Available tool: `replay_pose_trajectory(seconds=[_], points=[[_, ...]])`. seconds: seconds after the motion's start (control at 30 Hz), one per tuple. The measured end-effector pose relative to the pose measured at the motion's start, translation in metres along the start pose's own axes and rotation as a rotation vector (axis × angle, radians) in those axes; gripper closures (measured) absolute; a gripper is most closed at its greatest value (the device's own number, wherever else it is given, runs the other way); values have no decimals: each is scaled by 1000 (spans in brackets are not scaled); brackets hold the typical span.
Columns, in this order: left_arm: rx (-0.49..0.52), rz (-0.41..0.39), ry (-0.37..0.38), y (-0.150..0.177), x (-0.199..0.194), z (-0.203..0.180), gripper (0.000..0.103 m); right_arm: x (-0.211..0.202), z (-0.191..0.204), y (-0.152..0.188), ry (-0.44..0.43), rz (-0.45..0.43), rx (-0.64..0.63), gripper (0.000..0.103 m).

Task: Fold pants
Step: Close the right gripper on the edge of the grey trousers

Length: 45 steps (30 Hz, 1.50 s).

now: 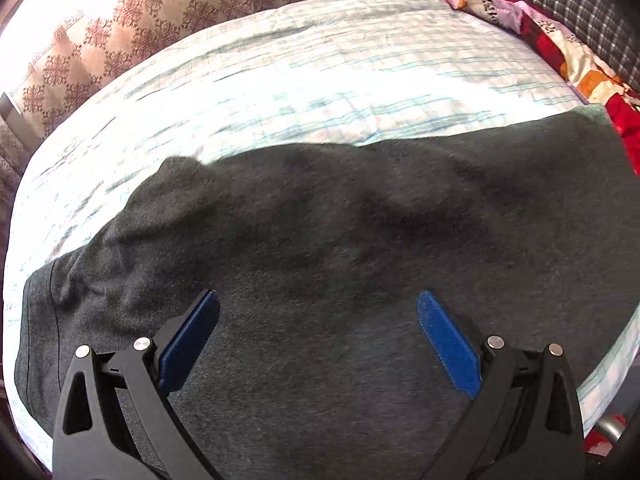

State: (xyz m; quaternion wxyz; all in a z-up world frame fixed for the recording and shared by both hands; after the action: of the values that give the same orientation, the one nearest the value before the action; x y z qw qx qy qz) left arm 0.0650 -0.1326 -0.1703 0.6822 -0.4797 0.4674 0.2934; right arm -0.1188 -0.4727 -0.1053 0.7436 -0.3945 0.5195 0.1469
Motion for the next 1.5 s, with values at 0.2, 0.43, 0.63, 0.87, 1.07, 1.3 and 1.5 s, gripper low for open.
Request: replay_pose_trajectory(seconds=[0.2, 0.43, 0.63, 0.87, 1.07, 1.3, 1.5], points=[[105, -16, 98, -13, -13, -58, 3, 11, -40, 7, -201, 36, 184, 43], [192, -24, 159, -15, -17, -114, 3, 35, -38, 9, -291, 69, 253, 42], [281, 20, 175, -4, 7, -136, 3, 42, -18, 4, -332, 93, 217, 41], [217, 50, 253, 3, 19, -131, 2, 58, -22, 8, -269, 117, 314, 52], [227, 35, 245, 7, 19, -130, 2, 67, -16, -1, -284, 97, 330, 50], [223, 36, 250, 9, 18, -128, 2, 66, -22, -3, -336, 99, 372, 67], [222, 34, 254, 9, 19, -125, 2, 64, -17, -17, -369, 72, 357, 67]])
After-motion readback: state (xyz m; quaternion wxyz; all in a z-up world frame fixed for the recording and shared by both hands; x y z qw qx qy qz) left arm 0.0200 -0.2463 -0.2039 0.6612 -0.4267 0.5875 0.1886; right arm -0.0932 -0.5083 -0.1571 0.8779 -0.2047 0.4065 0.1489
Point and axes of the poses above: each gripper's, at about its wrist camera, not at the fingertips, and x roughly the way its jaws point, z to its left, y to its underside, the point moved 8 cm from there along x, roughly the way its jaws point, and after that the axes turned 6 degrees about z, right-handed, at the moved point
